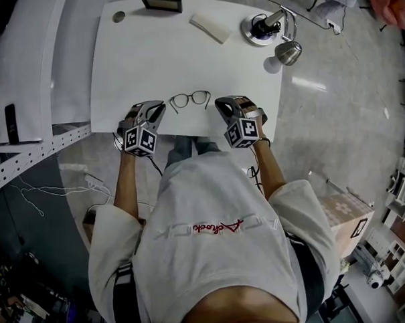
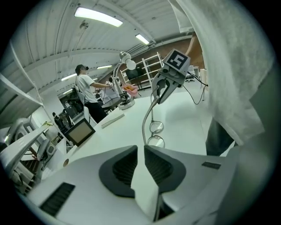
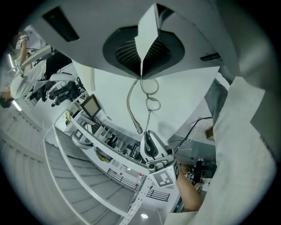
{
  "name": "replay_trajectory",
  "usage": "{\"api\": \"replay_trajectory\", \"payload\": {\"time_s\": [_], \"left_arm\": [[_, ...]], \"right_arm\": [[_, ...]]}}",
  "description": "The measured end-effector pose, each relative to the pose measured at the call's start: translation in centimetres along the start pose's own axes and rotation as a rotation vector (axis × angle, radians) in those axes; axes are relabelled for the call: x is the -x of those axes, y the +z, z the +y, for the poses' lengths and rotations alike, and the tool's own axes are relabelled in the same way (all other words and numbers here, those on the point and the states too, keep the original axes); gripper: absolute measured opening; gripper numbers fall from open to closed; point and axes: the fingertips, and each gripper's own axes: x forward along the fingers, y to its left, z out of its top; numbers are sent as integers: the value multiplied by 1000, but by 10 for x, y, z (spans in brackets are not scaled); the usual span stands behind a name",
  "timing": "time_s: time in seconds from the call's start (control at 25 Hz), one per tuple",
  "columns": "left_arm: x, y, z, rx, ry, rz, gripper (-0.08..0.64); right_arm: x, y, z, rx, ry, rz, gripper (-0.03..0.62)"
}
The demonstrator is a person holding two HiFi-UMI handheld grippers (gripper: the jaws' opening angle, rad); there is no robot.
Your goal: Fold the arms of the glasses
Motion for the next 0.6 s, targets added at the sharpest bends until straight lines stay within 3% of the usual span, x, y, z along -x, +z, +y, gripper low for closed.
{"api": "replay_trajectory", "payload": {"time_s": [0.12, 0.24, 0.6], "left_arm": [[-1, 4, 4, 30, -2, -12, 121], [-3, 8, 5, 21, -7, -21, 126], [-9, 16, 2, -34, -60, -27, 124]], "right_arm": [[-2, 0, -4, 8, 22, 6, 93], [-8, 2, -5, 42, 50, 7, 140], [-11, 21, -10, 154, 98, -38, 126]]}}
